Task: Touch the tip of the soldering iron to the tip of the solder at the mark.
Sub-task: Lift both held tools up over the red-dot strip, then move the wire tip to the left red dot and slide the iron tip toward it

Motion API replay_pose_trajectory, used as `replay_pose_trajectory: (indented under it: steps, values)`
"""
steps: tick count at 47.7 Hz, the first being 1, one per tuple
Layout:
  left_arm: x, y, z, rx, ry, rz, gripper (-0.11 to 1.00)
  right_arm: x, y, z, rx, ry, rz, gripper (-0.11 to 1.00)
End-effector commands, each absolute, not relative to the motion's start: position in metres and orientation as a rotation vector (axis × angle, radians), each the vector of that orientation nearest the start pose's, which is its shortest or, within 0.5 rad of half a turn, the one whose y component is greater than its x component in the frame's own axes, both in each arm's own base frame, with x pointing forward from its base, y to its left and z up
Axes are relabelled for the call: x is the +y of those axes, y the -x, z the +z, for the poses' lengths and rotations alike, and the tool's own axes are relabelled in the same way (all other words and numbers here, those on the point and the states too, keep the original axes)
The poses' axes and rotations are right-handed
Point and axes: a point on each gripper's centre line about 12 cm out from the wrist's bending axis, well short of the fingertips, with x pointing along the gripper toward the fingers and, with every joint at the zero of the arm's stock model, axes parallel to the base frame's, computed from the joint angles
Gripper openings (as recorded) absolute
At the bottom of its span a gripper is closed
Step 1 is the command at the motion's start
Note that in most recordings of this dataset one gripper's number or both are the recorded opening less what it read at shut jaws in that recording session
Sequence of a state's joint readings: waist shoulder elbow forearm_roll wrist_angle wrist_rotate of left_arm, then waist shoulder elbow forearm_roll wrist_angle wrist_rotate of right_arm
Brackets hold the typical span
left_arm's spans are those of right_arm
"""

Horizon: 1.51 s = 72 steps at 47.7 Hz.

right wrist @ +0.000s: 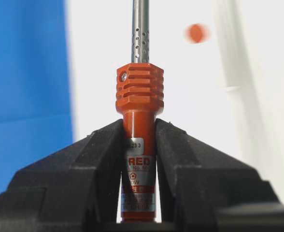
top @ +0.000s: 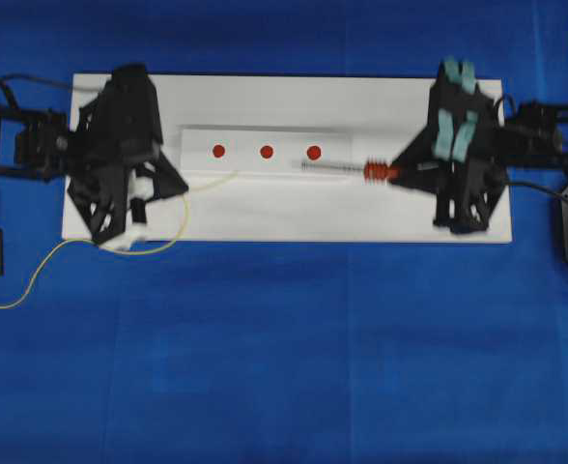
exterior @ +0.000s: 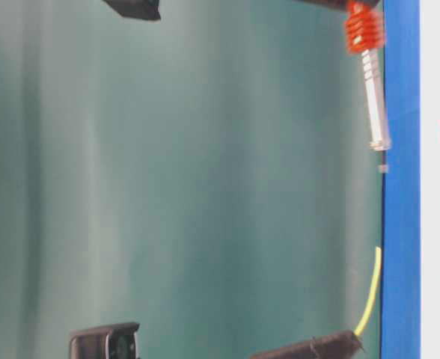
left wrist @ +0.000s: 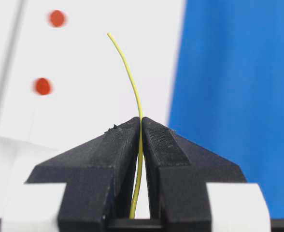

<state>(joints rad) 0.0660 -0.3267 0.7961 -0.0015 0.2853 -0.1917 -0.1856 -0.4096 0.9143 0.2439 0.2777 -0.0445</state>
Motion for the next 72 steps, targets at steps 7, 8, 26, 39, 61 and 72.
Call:
replay_pose_trajectory:
  steps: [7, 8, 26, 39, 61, 72]
  values:
    - [0.045, -0.315, 0.224, 0.723, 0.235, 0.207, 0.02, -0.068, -0.280, 0.215, 0.725, -0.277, -0.250, 0.08]
    - [0.046, -0.315, 0.224, 0.723, 0.236, 0.210, 0.02, -0.068, -0.280, 0.215, 0.728, -0.276, -0.250, 0.08]
    - [0.048, -0.312, 0.220, 0.757, 0.265, 0.229, 0.02, -0.070, -0.291, 0.219, 0.769, -0.278, -0.239, 0.08]
    - [0.048, -0.314, 0.197, 0.835, 0.318, 0.258, 0.02, -0.076, -0.315, 0.211, 0.870, -0.276, -0.227, 0.08]
    - [0.048, -0.311, 0.177, 0.905, 0.366, 0.289, 0.02, -0.079, -0.347, 0.210, 0.935, -0.231, -0.203, 0.08]
    - [0.046, -0.312, 0.175, 0.918, 0.376, 0.292, 0.02, -0.079, -0.348, 0.210, 0.934, -0.231, -0.202, 0.08]
